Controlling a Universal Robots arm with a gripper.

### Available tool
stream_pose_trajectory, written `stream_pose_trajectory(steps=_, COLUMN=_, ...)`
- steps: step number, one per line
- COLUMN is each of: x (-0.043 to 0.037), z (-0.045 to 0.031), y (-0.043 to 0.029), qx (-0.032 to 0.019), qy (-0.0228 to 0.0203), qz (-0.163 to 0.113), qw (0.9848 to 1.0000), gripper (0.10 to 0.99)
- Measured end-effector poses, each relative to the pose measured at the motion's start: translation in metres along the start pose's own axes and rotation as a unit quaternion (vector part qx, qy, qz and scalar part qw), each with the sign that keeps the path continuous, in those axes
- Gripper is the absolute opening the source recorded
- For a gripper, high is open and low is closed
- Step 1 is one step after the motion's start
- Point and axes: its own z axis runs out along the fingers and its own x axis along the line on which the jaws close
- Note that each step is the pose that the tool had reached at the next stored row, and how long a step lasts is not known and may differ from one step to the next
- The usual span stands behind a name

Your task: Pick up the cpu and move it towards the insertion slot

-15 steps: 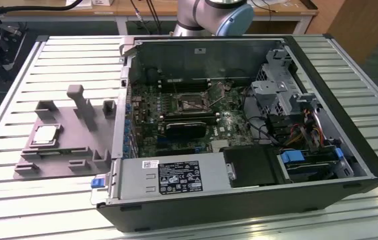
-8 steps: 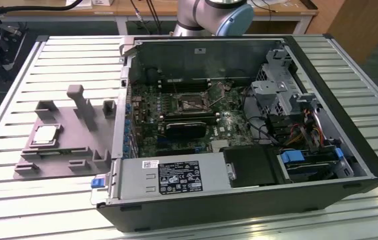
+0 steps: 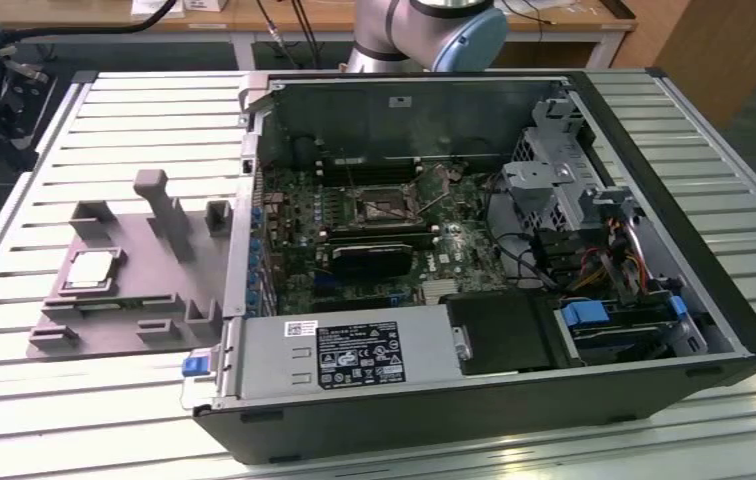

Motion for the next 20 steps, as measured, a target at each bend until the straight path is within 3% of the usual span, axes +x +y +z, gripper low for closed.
stream_pose_trajectory(steps=20, x=0.0014, z=0.0352, y=-0.0095, qx=-0.0003, qy=-0.0003, qz=0.000, qw=1.0000, gripper=0.102)
